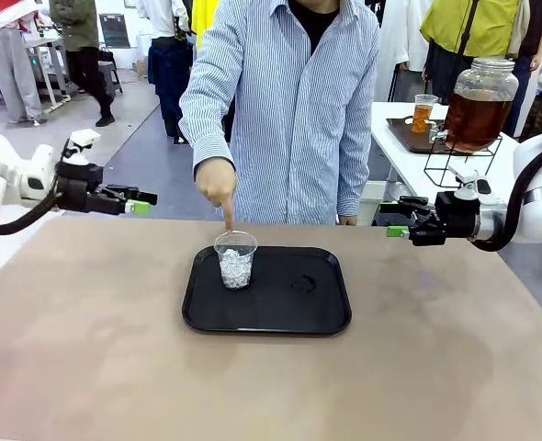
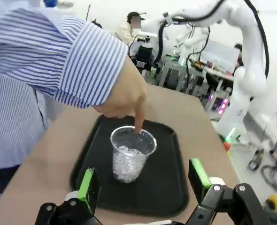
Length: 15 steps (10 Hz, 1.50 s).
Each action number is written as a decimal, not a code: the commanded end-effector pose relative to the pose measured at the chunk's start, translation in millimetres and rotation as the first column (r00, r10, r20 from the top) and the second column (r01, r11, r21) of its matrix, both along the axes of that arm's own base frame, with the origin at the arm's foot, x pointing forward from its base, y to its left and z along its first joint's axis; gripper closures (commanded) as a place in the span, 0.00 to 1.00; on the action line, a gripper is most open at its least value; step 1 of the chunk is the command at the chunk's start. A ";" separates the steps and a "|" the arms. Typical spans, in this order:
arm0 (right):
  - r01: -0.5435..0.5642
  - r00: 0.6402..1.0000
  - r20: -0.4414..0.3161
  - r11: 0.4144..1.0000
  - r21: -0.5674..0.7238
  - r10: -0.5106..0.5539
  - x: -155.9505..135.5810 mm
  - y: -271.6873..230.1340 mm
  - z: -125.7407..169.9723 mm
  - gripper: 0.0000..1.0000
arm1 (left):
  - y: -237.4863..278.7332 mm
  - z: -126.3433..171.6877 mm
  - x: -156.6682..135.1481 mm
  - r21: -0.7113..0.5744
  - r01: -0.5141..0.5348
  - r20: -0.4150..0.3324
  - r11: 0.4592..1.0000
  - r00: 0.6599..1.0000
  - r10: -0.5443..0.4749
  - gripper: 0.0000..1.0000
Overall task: Pour the drink into the iced cup.
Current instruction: Pick up the iced cup indicated by the human and present it to them.
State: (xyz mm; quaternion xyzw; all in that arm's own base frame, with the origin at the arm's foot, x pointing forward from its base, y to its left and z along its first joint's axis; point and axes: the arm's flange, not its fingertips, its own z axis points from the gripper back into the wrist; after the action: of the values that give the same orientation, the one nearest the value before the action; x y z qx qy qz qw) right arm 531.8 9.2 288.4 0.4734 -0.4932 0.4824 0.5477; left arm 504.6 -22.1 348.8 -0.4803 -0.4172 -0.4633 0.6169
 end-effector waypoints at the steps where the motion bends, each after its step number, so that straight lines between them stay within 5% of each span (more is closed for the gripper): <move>1: -0.003 1.000 0.003 1.000 -0.001 0.003 2.1 1.6 3.1 0.00 | 3.7 -17.9 -2.7 -0.050 -0.012 0.133 0.999 0.991 0.019 0.00; 4: -0.003 1.000 0.003 1.000 -0.001 0.003 2.1 1.6 3.1 0.00 | 1.4 -41.9 -7.8 -0.053 -0.026 0.206 0.998 0.978 0.037 0.00; 10: -0.003 1.000 0.003 1.000 -0.001 0.003 2.1 1.6 3.1 0.00 | 2.7 -36.5 -4.0 -0.033 -0.014 0.180 0.999 0.983 0.020 0.00; 15: -0.003 1.000 0.003 1.000 -0.001 0.003 2.1 1.6 3.1 0.00 | -20.3 -66.0 -0.5 -0.078 -0.017 0.255 0.997 0.966 0.037 0.00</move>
State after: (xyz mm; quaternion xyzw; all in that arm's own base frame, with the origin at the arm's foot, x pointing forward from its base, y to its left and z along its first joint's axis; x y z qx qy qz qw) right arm 531.8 9.2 288.4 0.4734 -0.4932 0.4824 0.5477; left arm 501.0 -35.7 287.3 -0.4419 -0.4958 -0.4987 0.5569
